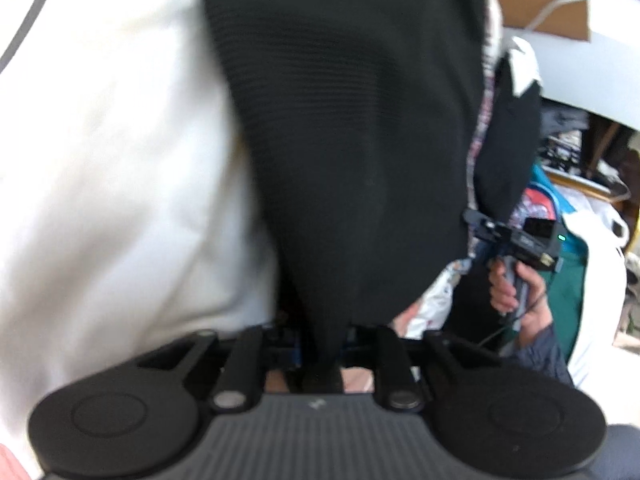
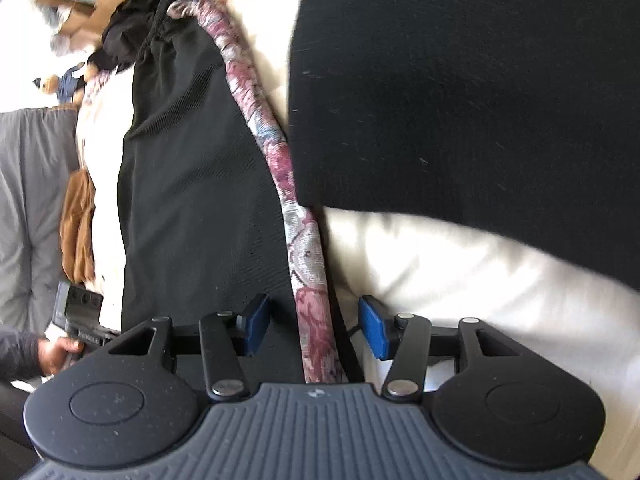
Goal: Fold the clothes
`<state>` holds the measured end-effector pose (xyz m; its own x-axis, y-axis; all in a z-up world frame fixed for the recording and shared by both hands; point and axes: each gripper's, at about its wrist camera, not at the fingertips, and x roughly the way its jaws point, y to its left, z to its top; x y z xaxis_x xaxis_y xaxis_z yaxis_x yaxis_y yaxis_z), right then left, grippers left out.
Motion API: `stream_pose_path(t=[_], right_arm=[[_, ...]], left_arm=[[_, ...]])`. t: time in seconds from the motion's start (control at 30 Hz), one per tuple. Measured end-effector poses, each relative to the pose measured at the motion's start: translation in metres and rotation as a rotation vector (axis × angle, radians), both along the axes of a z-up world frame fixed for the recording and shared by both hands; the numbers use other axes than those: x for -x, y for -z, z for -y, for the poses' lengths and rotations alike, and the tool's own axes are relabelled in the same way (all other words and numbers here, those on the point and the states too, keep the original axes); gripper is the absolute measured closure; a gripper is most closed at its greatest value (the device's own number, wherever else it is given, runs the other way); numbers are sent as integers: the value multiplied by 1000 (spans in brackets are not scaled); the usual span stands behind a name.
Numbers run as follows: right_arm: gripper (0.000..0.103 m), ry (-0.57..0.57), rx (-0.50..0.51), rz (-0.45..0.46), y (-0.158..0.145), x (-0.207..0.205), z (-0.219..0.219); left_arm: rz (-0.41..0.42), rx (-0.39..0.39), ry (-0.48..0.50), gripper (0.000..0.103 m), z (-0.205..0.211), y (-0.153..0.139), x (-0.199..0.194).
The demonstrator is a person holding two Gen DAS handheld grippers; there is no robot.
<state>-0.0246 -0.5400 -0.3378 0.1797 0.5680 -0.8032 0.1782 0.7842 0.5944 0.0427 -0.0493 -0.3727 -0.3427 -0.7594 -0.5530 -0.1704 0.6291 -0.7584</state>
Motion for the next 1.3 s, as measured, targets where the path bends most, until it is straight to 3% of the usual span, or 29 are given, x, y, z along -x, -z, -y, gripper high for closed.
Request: stream_pose_path(t=[0.2, 0.3, 0.37, 0.43, 0.67, 1.07, 1.3], right_arm=[[48, 4, -7, 9, 0, 1, 1], [60, -2, 50, 11, -5, 4, -5], [81, 0, 60, 25, -10, 6, -8], [94, -1, 59, 47, -18, 8, -11], [98, -45, 14, 134, -76, 23, -31], [98, -122, -83, 330, -162, 38, -65], [98, -211, -116, 436, -220, 37, -87]], left_arm=[[15, 2, 14, 87, 10, 1, 0], [60, -17, 54, 95, 9, -7, 2], [81, -21, 75, 96, 10, -17, 0], [104, -1, 100, 97, 10, -35, -4], [178, 43, 172, 97, -12, -101, -24], [337, 81, 165, 98, -83, -215, -31], [421, 113, 108, 98, -111, -256, -25]])
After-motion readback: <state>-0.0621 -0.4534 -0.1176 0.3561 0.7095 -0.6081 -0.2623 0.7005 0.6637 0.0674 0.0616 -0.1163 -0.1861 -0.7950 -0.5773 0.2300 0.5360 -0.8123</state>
